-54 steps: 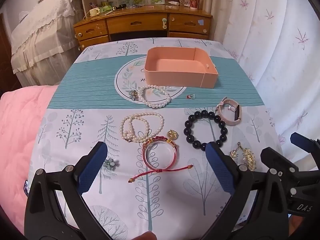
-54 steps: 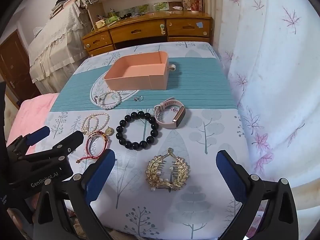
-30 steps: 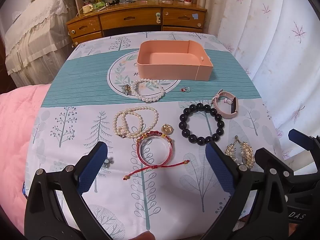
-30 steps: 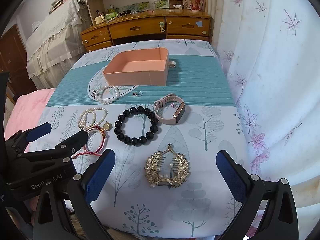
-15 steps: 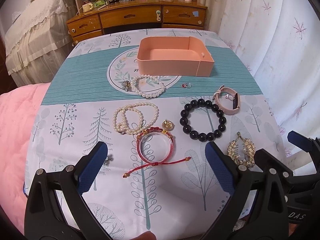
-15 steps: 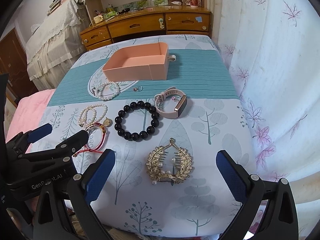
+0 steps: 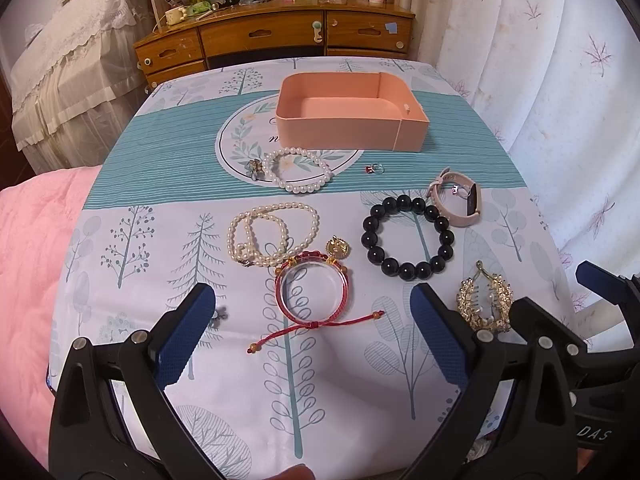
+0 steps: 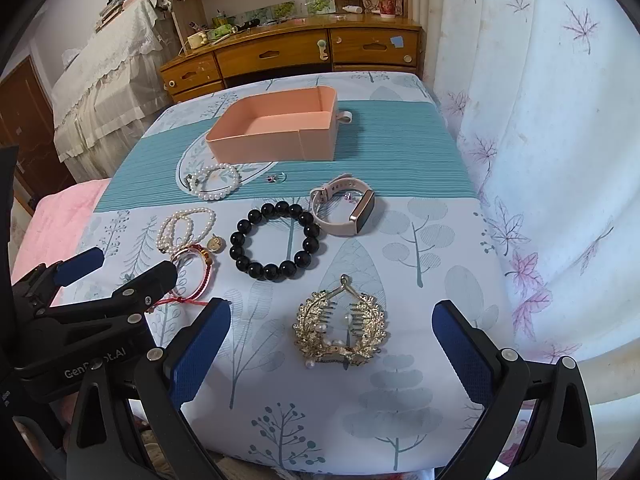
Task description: Organize jewelry
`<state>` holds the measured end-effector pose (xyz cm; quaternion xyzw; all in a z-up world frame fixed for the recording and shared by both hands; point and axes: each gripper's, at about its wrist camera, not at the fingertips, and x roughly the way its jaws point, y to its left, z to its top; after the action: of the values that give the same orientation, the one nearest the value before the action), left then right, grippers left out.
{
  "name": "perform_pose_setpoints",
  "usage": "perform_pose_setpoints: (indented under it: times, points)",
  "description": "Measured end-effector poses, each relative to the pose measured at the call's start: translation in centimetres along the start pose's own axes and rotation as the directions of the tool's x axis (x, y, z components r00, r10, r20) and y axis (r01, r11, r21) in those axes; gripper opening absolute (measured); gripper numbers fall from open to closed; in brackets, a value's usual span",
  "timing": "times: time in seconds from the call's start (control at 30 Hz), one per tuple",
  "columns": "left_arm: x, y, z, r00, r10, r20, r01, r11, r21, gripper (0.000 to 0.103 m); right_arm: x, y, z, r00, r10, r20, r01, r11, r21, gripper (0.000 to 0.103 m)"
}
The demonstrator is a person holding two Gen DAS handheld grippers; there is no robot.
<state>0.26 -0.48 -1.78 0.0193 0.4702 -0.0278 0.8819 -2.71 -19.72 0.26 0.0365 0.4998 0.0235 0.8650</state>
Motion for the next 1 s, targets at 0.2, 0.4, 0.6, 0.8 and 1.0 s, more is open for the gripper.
perform_pose_setpoints:
  times: [0.2,0.4,0.6,0.8,1.0]
  points:
    - [0.02,0.07,-0.27,1.000,0.006,0.002,-0.006,1.000,-0.003,0.097,0.35,0.06,0.04,1.000,0.012,-0.006,-0.012,1.000,0.003,0.102]
    - [0.14,0.27,-0.42,1.000,0.011,0.001,-0.011,1.000,-0.009,0.097,0.63,0.45,-0.14,1.000,0.015,-0.007,-0.015,1.000,-0.003,0.102]
    - [0.10,0.53,-0.57,1.000,0.012,0.004,-0.012,1.000,-0.014,0.097,0.64,0.77,-0.16,1.000,0.016,-0.004,-0.016,1.000,-0.011,0.102]
    - [0.19,0.64,-0.73,1.000,0.011,-0.002,-0.011,1.000,-0.014,0.097,0.65,0.78,-0.16,1.000,0.014,-0.004,-0.014,1.000,-0.012,0.102]
    - [0.27,0.57,-0.74,1.000,0.011,-0.003,-0.011,1.000,-0.013,0.097,0.68,0.80,-0.27,1.000,0.013,0.000,-0.013,1.000,-0.018,0.101]
